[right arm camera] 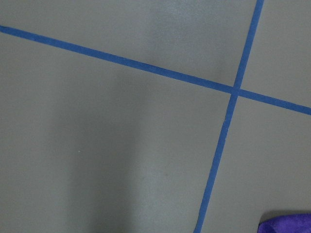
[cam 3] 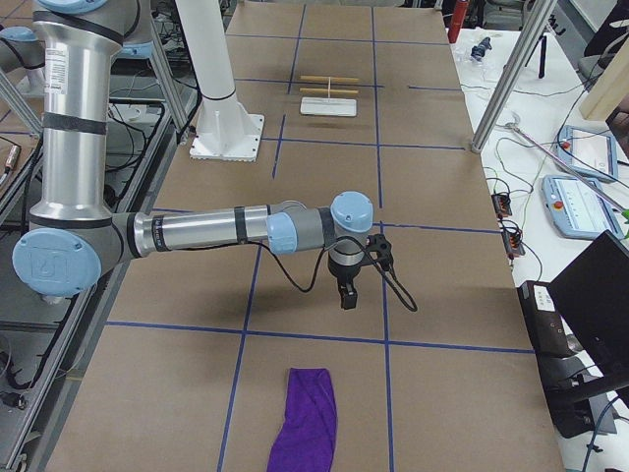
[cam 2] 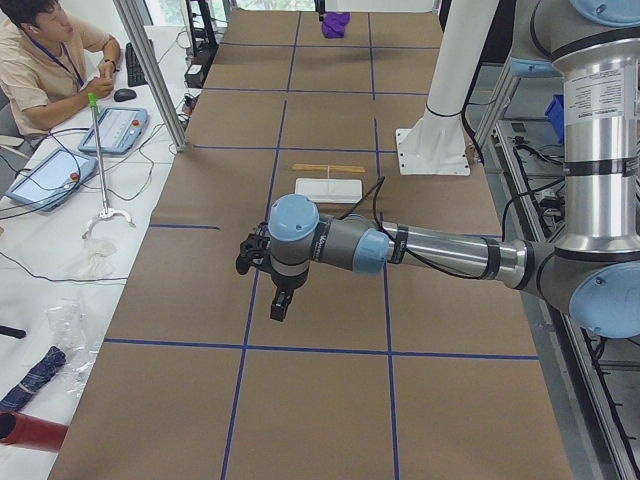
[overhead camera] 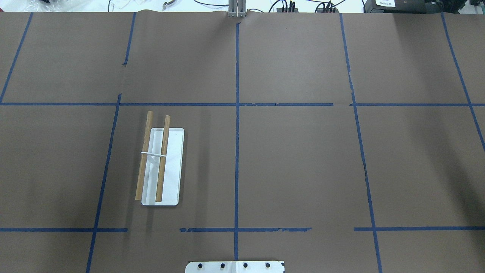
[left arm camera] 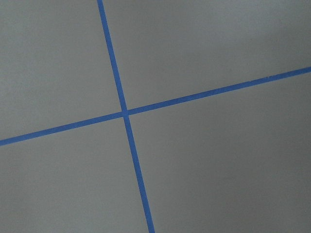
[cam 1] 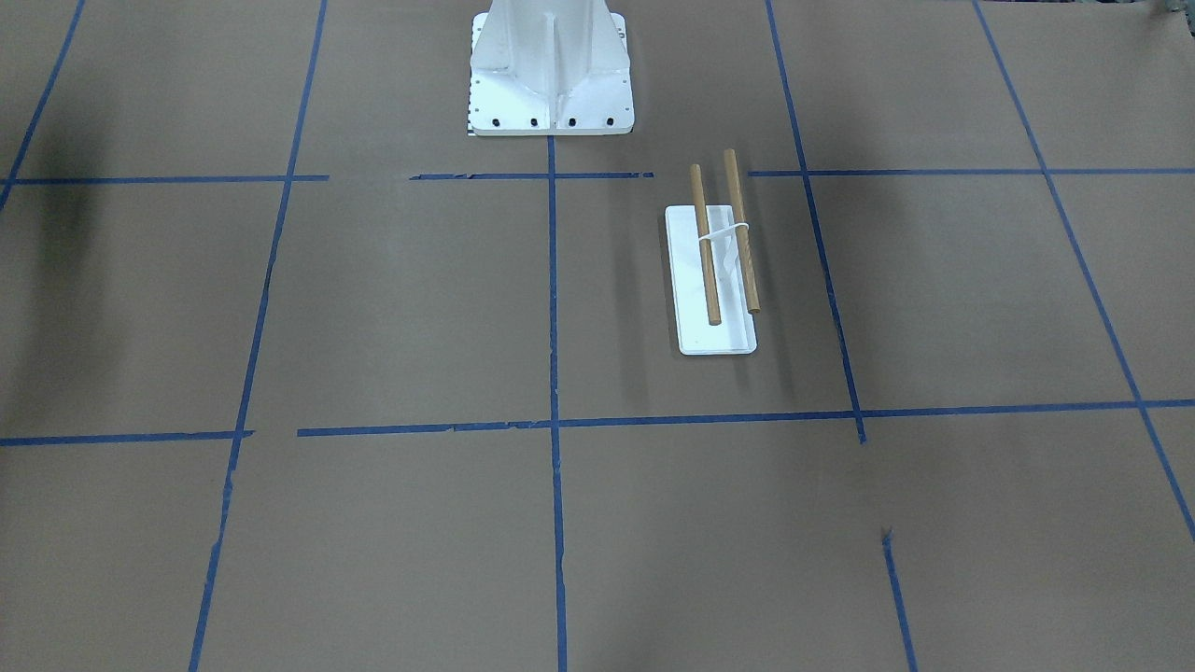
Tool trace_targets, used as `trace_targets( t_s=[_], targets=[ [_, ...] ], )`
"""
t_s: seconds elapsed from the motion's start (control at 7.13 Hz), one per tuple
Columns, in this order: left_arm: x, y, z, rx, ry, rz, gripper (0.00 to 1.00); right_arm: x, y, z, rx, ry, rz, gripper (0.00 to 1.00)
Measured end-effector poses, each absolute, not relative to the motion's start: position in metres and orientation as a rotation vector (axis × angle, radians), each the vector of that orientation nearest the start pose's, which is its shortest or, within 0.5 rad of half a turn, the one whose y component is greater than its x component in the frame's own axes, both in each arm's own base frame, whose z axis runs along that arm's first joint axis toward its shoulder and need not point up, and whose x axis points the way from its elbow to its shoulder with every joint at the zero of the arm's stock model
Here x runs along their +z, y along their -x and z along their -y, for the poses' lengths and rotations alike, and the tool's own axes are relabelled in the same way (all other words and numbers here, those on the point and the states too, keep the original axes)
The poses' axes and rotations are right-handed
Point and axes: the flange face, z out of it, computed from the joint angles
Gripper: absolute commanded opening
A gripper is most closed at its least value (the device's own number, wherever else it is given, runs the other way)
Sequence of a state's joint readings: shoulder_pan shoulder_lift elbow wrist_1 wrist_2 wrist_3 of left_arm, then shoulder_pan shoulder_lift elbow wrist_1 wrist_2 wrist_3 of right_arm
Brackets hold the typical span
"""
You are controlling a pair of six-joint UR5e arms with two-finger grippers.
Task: Hang towel on rack
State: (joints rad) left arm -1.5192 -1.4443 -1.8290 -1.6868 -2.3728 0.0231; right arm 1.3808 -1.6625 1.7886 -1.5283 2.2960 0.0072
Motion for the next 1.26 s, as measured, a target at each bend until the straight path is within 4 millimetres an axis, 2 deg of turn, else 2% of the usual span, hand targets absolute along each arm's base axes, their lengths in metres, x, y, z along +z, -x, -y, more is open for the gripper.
trace_targets(
  t_s=[0.28,0.42,0.56,0.7,0.84,0.98,1.12,1.26],
  targets=[
    [0.583,0.036,0.455,0.166,-0.21,-0.834,1.0,0.596,0.034,0.472,-0.233,-0.07,0.735,1.0],
    [0.58,0.035,0.458,0.174,-0.229,-0.839,1.0,0.605,0.035,0.474,-0.223,-0.056,0.727,1.0],
    [0.572,0.035,0.462,0.199,-0.29,-0.84,1.0,0.626,0.035,0.476,-0.208,-0.048,0.71,1.0],
    [0.567,0.034,0.461,0.228,-0.351,-0.839,1.0,0.664,0.033,0.476,-0.189,-0.047,0.686,0.94],
    [0.575,0.032,0.46,0.248,-0.383,-0.838,1.0,0.712,0.029,0.468,-0.167,-0.049,0.67,0.91],
    [0.584,0.028,0.461,0.266,-0.409,-0.839,1.0,0.746,0.023,0.451,-0.136,-0.05,0.666,0.88],
    [0.589,0.027,0.461,0.279,-0.431,-0.84,1.0,0.76,0.017,0.428,-0.108,-0.047,0.668,0.84],
    [0.59,0.026,0.461,0.286,-0.44,-0.847,1.0,0.765,0.013,0.408,-0.099,-0.041,0.666,0.82]
  ],
)
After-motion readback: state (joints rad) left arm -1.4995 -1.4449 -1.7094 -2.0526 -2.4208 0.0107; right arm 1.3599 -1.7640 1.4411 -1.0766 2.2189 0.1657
